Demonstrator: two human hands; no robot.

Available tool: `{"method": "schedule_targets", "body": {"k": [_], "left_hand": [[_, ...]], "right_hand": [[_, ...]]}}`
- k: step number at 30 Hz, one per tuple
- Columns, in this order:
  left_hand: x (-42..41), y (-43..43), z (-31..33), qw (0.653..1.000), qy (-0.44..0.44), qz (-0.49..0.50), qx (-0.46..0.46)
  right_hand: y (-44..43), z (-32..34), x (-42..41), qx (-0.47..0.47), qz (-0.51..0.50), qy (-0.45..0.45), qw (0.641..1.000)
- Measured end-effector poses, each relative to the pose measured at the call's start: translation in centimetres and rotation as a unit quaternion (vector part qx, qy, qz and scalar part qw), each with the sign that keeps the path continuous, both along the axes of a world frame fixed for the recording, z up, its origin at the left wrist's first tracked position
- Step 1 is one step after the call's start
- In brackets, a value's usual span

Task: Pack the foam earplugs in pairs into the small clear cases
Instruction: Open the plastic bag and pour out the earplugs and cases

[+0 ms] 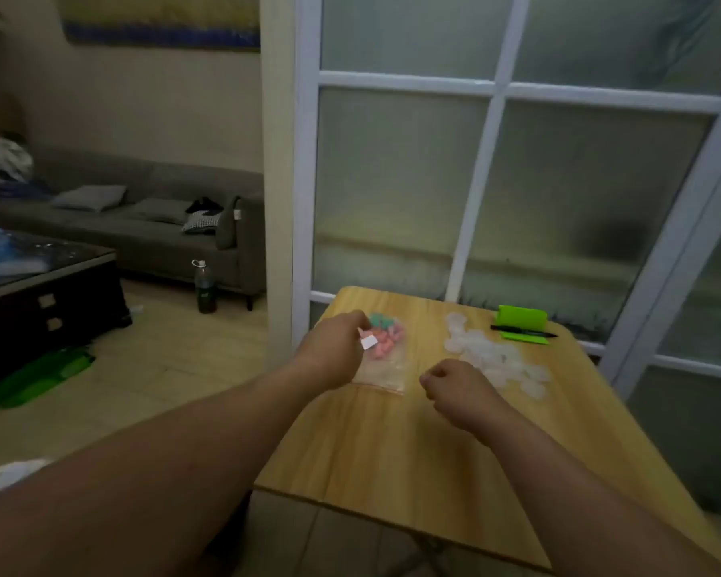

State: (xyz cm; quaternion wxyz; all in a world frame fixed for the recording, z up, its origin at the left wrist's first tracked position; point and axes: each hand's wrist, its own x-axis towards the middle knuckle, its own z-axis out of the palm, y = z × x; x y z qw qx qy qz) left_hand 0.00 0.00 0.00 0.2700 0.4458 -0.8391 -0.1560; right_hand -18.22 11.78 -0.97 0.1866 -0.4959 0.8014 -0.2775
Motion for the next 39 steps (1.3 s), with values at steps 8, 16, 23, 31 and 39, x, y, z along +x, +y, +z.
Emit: {"method": "schedule_targets", "body": {"k": [8,16,23,31,39], "left_hand": [[-0.1,0.8,-6.6,1.0,-0.005,0.014,-0.025],[0.2,0.4,-7.1,0.996,-0.03,-0.01,-0.083],[-1.4,1.0,-6.3,0.991,-0.035,-0.068,-0.108],[-4.9,2.1,-5.1,0.997,0.067,-0.038,-0.032],[-6.2,4.3,-4.5,0.993,0.103,-0.044,0.034]], "right_hand": [[-4.5,-3.0,0.5,0.001,-0.056,-0.048,0.997],[-5.5,-4.6,0.3,-0.086,-0.084,-0.099,0.988],[-3.9,-4.0,-1.5,-0.156,-0.085,-0.288,0.941],[-2.8,-4.0,-2.5,-0.184,-0.076,-0.452,0.87],[-2.0,-4.3,-1.4,-0.16,-0.042,-0.367,0.915]]}}
